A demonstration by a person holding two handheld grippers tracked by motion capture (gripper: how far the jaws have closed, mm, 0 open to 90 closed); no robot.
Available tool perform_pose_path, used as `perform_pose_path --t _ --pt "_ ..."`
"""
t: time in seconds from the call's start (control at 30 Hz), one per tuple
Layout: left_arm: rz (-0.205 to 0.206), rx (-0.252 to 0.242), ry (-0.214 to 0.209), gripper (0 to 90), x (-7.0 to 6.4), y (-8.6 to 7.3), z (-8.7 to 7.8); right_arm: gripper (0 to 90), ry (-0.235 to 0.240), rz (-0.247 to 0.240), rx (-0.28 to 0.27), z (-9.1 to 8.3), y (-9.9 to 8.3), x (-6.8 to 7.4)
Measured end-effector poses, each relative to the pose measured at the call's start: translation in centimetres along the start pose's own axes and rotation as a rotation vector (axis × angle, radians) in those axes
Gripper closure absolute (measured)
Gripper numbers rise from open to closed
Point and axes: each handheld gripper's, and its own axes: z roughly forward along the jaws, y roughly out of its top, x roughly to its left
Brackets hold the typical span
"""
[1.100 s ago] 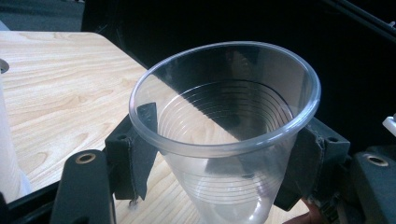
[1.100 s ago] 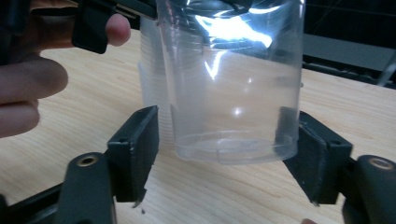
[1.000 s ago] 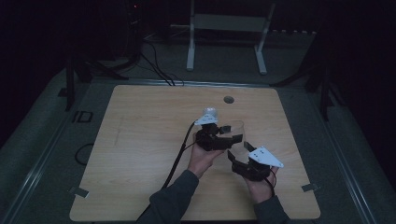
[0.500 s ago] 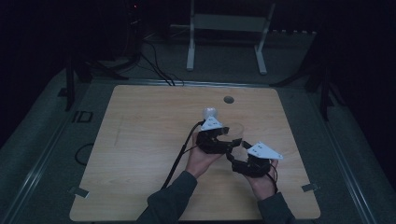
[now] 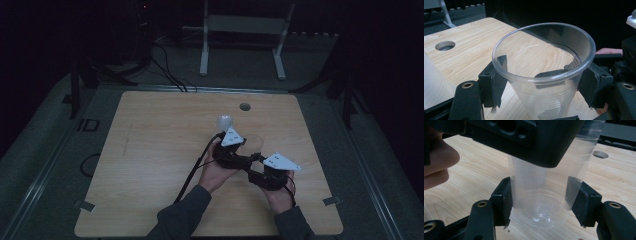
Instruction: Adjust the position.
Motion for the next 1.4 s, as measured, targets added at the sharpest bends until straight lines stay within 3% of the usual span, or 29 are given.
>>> perform_pose_path --t 0.3,0.7,1.0,1.23,1.4 --pt "-0.049 -0.024 -0.021 26.6 0.01 -0.25 0.19 40.9 -0.018 0.009 -0.026 -0.16 -0.05 0.02" --pt "-0.14 -0.14 -0.013 24.7 -0.14 -0.52 0.05 40.9 -0.019 0.027 -0.042 -0.3 -0.1 0.07" --pt "-0.186 -0.175 -0.029 25.6 0.04 -0.67 -0.01 40.8 -0.019 0.024 -0.047 -0.3 -0.21 0.12" --pt "-0.187 -0.177 -0.038 27.3 0.03 -0.7 -0.04 40.6 -0.021 0.017 -0.04 -0.32 -0.14 0.06" --pt "-0.168 -0.184 -0.024 28.5 0.1 -0.62 -0.23 31.7 -0.019 0.014 -0.03 -0.4 -0.12 -0.12"
